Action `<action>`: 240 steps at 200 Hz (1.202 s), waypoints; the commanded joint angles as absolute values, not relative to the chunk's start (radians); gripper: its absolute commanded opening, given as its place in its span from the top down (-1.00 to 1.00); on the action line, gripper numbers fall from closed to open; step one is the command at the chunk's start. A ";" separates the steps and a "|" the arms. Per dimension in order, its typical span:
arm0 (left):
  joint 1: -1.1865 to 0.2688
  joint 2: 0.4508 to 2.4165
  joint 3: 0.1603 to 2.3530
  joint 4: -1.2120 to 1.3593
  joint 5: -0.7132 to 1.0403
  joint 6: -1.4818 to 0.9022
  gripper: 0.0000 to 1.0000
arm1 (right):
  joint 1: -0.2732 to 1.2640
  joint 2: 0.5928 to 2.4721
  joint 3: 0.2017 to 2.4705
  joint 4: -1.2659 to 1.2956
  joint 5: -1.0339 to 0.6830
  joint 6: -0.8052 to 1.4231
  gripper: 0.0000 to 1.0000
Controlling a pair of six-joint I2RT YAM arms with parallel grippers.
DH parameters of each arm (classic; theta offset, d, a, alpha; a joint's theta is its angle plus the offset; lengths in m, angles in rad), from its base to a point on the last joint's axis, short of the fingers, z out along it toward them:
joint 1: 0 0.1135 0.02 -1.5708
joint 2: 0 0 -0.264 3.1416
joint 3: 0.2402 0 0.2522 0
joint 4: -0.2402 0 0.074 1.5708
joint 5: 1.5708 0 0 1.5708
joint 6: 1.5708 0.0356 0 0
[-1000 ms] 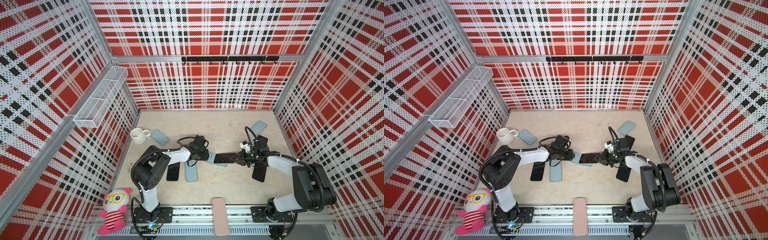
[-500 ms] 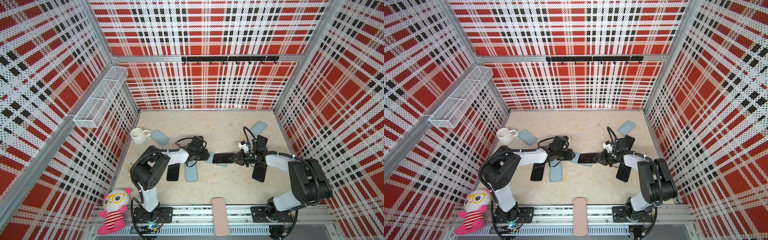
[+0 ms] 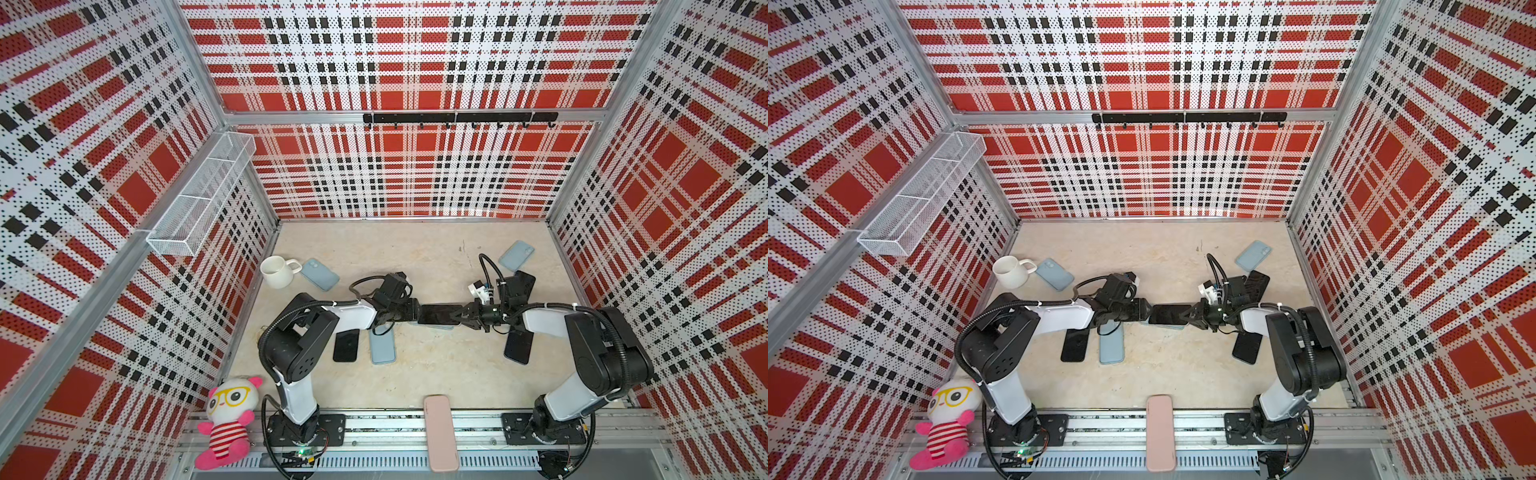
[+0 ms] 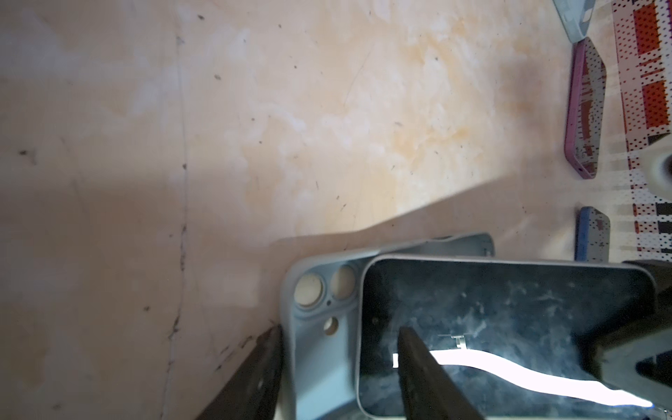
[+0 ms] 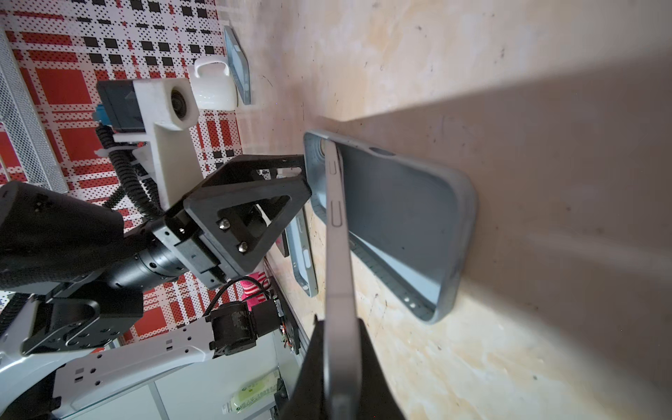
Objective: Put the phone into the phone case
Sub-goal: 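Lower the black phone into the held case with the right gripper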
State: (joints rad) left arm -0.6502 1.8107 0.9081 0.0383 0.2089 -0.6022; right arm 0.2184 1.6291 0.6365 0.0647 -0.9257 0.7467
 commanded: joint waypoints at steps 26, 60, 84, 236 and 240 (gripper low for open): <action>-0.669 1.848 0.877 -0.018 0.249 -0.612 -0.26 | 0.287 1.729 0.604 0.128 -0.906 0.796 1.00; -0.666 1.856 0.891 -0.012 0.250 -0.606 -0.34 | 0.290 1.746 0.611 0.130 -0.918 0.787 1.00; -0.672 1.851 0.878 0.002 0.273 -0.629 -0.34 | 0.293 1.759 0.599 0.156 -0.908 0.802 1.00; -0.750 1.717 0.673 0.228 0.319 -0.894 -0.16 | 0.299 1.741 0.486 0.348 -0.841 1.001 1.00; -0.751 1.717 0.673 0.227 0.318 -0.894 -0.16 | 0.299 1.739 0.490 0.340 -0.842 0.996 1.00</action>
